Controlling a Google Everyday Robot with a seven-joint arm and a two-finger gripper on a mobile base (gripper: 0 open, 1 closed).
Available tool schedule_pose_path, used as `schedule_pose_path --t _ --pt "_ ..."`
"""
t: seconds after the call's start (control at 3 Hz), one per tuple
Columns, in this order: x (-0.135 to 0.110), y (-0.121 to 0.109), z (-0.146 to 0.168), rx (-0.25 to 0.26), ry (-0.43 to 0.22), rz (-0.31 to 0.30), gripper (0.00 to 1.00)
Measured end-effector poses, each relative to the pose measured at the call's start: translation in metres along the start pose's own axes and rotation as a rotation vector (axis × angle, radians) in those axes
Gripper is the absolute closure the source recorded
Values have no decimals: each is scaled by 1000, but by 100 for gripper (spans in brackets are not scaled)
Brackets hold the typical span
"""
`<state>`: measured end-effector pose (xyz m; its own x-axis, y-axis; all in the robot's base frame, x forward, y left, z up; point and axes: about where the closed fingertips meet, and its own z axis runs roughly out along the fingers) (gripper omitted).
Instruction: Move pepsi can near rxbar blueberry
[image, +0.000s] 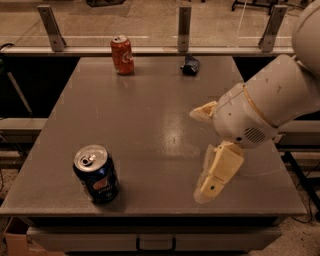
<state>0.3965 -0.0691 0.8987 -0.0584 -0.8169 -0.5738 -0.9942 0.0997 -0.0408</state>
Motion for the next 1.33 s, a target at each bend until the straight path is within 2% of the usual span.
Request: schedule_pose_path --t 0.33,0.67,1.0,1.33 --pt "1 0 -1 2 3 -1 0" --pt "-9 2 15 -34 -59 -12 0" --pt "-40 12 61 -123 -228 -30 0" --pt "-72 18 92 -168 -377 -60 0"
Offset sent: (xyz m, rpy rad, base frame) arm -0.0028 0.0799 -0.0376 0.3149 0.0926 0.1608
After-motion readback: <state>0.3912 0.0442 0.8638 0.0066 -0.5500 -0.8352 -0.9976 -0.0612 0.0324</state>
